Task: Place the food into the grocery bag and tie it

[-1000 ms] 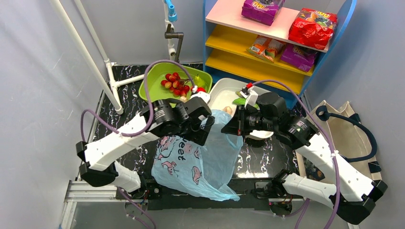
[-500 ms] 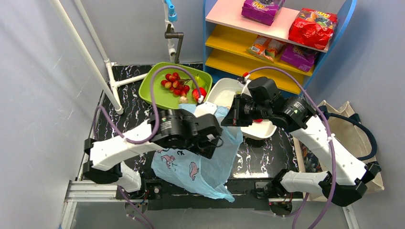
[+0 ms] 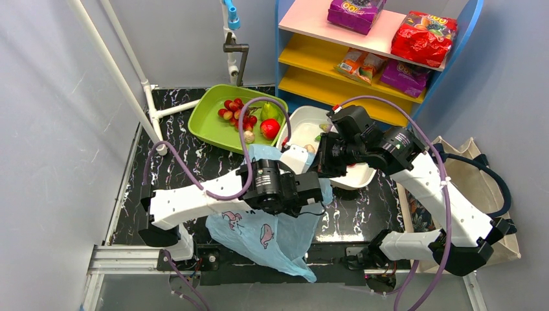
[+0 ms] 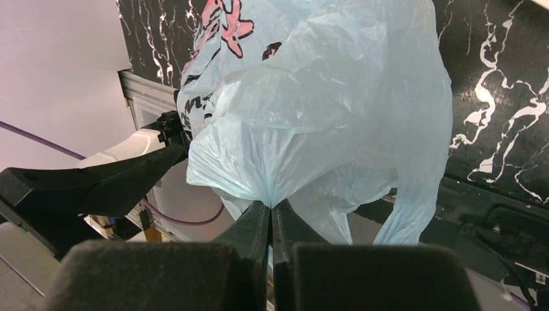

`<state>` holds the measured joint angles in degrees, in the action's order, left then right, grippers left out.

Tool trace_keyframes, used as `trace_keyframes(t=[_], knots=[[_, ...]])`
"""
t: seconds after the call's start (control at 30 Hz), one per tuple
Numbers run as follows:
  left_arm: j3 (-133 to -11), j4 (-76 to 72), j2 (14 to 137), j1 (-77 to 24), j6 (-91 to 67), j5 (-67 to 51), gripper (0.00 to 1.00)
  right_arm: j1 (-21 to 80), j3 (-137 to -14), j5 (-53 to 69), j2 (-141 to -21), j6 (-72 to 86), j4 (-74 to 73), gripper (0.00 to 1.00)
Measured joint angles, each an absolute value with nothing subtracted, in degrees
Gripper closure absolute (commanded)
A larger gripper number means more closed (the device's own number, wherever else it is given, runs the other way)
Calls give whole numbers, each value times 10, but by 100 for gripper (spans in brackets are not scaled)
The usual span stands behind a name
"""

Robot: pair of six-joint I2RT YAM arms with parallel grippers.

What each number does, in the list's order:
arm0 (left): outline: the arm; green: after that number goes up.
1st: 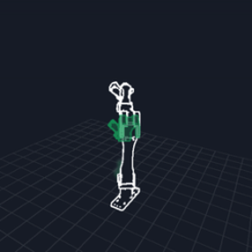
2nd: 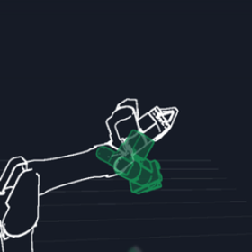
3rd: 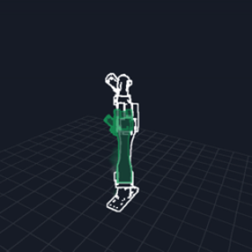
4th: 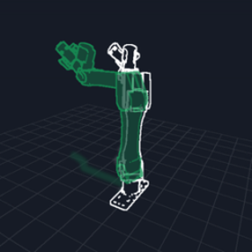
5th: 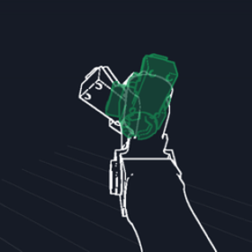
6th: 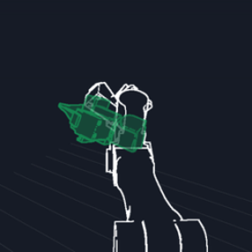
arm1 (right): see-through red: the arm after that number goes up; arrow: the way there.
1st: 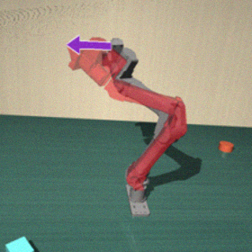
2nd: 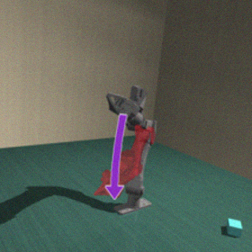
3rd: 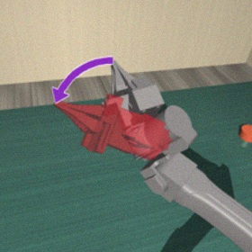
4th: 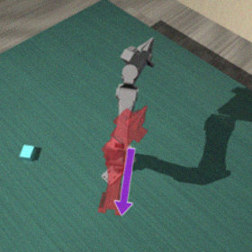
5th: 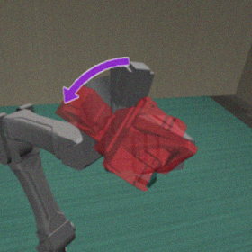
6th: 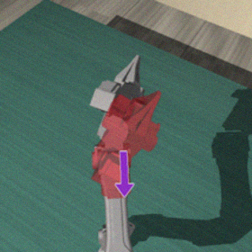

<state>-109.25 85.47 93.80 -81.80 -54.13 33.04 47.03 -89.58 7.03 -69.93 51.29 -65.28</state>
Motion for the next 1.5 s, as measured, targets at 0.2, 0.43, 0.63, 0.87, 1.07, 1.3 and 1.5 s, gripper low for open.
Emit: trace_keyframes(t=[0.2,0.43,0.63,0.87,1.07,1.3,1.5], knots=[[-1099,854,967,-829,-548,360,33,470,-906,72,-698,529,-679,99],[-1063,855,967,-830,-562,376,44,470,-940,81,-699,544,-708,99],[-1037,856,966,-830,-568,396,94,470,-957,97,-708,547,-723,99],[-1025,856,948,-813,-542,402,100,470,-957,118,-721,531,-719,99],[-992,854,882,-753,-481,354,100,470,-971,146,-762,479,-683,99],[-982,855,781,-684,-430,309,100,471,-1038,199,-870,415,-627,99],[-973,854,766,-669,-435,308,100,472,-1132,230,-957,362,-621,69]])
